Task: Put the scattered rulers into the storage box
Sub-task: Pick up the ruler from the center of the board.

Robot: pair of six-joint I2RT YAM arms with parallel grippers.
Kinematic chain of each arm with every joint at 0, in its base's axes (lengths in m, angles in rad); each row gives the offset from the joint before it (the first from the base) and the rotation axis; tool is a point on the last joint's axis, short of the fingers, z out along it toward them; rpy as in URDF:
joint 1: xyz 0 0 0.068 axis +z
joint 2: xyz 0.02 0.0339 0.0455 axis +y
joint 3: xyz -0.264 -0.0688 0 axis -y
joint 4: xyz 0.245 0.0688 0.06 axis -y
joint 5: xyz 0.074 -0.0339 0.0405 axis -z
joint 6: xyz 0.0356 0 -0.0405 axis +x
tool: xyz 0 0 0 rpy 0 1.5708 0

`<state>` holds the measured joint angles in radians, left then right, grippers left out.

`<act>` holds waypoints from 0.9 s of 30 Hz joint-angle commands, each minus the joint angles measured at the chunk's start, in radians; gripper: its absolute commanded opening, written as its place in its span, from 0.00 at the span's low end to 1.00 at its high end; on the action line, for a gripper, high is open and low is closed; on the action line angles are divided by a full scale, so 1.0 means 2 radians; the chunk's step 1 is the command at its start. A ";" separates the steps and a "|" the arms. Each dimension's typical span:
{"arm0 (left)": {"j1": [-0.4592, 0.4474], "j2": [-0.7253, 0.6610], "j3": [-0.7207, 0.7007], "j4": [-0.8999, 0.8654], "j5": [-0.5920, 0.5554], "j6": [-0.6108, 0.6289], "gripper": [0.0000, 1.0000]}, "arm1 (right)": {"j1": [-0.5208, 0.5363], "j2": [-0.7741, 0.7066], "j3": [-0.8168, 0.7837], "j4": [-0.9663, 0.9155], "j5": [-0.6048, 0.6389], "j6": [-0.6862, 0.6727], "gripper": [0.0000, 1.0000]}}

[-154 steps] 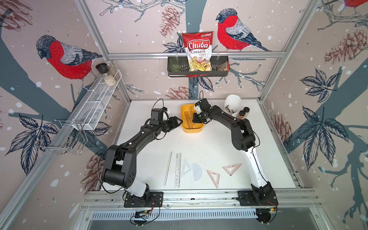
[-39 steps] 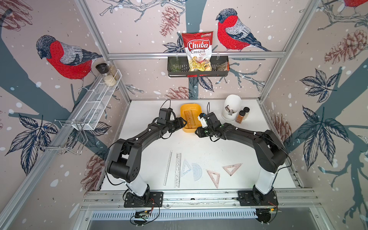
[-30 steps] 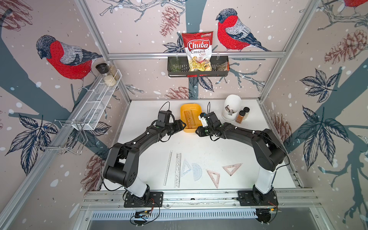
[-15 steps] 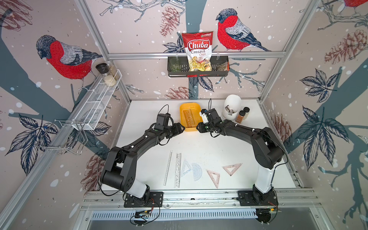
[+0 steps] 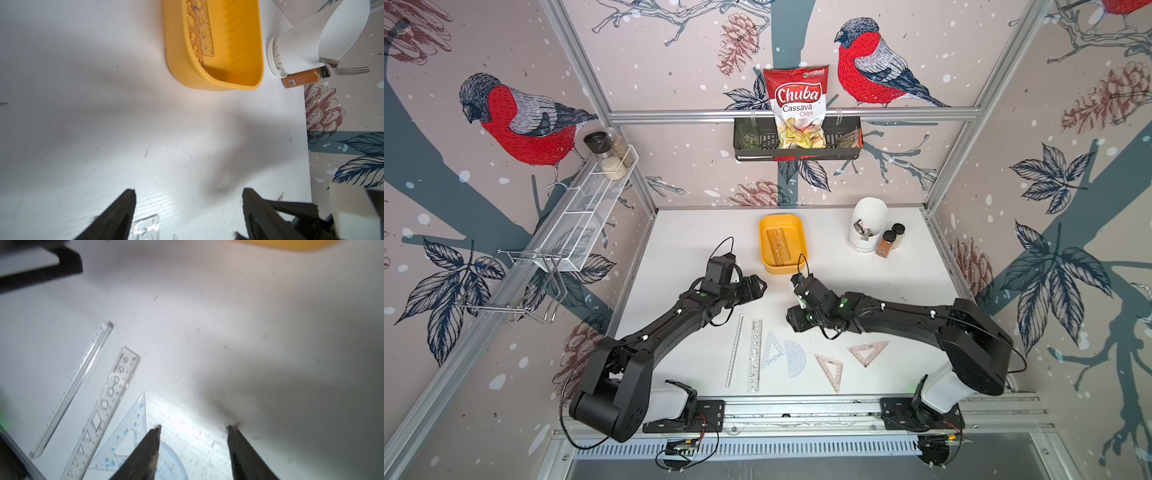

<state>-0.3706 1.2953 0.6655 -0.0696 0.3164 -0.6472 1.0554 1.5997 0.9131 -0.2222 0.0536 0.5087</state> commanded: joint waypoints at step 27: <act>-0.003 -0.076 -0.042 -0.010 -0.016 0.020 0.95 | 0.149 0.062 0.004 -0.102 0.117 0.162 0.67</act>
<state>-0.3744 1.1435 0.5793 -0.0929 0.2863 -0.6209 1.3540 1.7153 0.9253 -0.3828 0.2779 0.8135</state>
